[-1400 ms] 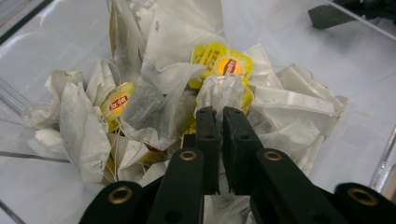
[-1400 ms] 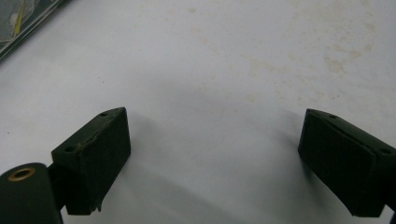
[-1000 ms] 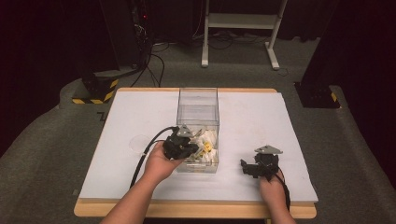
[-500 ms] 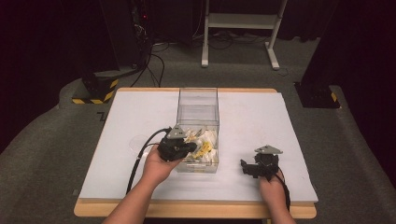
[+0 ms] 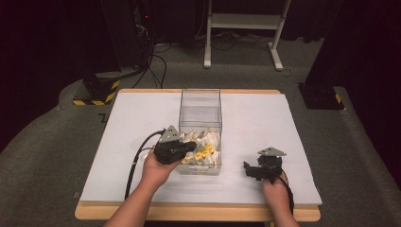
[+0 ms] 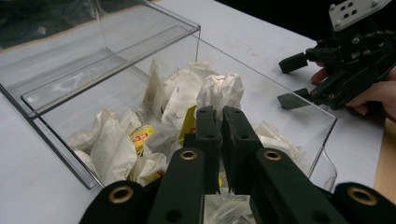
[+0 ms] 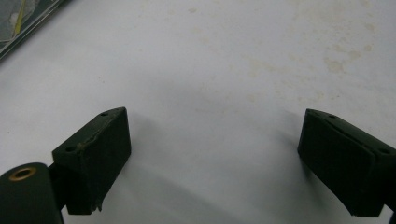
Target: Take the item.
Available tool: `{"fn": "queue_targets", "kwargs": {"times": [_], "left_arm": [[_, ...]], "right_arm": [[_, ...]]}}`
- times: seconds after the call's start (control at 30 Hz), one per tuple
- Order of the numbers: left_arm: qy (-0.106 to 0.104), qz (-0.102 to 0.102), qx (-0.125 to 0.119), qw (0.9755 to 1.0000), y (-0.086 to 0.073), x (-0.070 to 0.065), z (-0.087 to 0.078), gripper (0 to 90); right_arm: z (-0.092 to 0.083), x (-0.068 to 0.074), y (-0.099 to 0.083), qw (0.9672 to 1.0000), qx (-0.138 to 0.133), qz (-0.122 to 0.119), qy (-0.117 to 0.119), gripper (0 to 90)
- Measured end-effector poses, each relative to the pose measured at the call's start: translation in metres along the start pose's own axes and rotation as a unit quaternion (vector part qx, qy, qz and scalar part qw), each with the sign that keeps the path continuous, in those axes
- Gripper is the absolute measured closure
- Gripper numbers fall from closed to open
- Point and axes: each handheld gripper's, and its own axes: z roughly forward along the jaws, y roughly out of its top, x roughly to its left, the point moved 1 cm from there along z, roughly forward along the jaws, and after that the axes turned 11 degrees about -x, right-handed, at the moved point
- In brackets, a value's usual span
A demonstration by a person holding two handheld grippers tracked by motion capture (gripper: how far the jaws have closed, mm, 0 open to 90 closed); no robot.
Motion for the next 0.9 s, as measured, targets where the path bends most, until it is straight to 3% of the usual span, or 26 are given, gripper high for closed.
{"fn": "queue_targets", "kwargs": {"times": [0.33,0.9], "left_arm": [[0.012,-0.010,-0.031,0.9994,-0.001,0.005,-0.013,85.4],[0.031,-0.021,-0.054,0.9978,-0.008,0.012,-0.037,85.4]], "right_arm": [[0.000,0.000,0.000,1.0000,0.001,0.000,0.001,9.5],[0.000,-0.001,0.000,1.0000,0.002,0.000,0.001,9.5]]}}
